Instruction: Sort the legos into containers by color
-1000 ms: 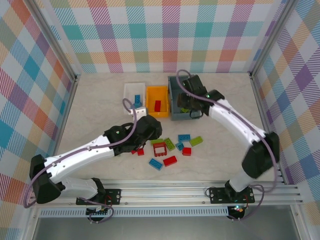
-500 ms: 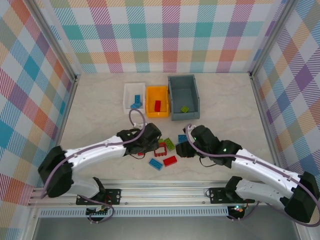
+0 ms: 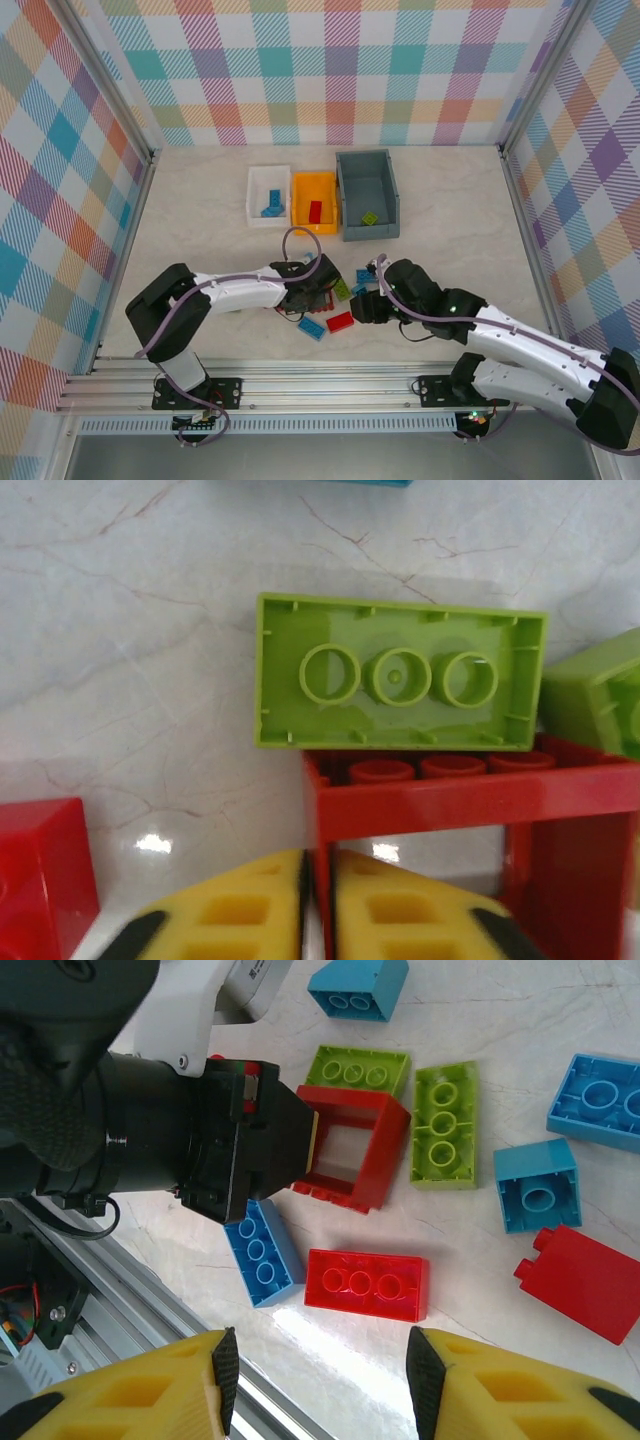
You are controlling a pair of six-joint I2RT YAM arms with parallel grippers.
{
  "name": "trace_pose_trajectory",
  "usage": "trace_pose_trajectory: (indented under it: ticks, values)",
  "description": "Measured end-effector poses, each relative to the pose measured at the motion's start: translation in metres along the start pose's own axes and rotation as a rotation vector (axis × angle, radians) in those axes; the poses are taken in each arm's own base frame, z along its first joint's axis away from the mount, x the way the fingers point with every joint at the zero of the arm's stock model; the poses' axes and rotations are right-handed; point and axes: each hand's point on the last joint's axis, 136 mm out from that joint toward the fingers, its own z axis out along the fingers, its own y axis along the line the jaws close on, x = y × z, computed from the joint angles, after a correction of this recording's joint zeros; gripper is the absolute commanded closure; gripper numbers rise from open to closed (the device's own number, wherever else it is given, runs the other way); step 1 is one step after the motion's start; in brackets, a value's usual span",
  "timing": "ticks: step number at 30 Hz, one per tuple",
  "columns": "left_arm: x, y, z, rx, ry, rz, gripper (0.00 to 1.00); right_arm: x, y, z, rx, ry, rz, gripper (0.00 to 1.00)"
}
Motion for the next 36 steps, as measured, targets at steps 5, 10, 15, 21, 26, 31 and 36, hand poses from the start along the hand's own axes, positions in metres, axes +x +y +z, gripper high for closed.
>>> trace_pose_trajectory:
  ticks: [5,10,15,21,26,31,36]
  values:
    - [-0.014,-0.002,-0.015,-0.019,-0.040,0.001,1.00,-0.004,0.003,-0.002,-0.007,-0.010,0.002,0.51]
    - [-0.056,-0.014,-0.072,0.014,-0.155,0.005,1.00,-0.032,0.016,-0.011,-0.012,-0.077,-0.004,0.51]
    - [-0.143,-0.022,-0.124,0.077,-0.286,-0.056,1.00,-0.079,0.027,-0.018,0.024,-0.215,-0.024,0.50]
    - [-0.244,-0.018,-0.110,0.032,-0.354,-0.090,1.00,-0.134,0.040,-0.008,0.067,-0.361,-0.074,0.48]
    - [-0.296,-0.024,-0.053,-0.011,-0.327,-0.065,1.00,-0.157,0.040,0.012,0.105,-0.407,-0.086,0.48]
    - [-0.315,-0.032,-0.008,-0.028,-0.284,-0.035,1.00,-0.171,0.033,0.021,0.128,-0.426,-0.068,0.48]
    - [-0.309,-0.031,0.014,-0.047,-0.237,-0.019,1.00,-0.178,0.026,0.018,0.138,-0.443,-0.048,0.48]
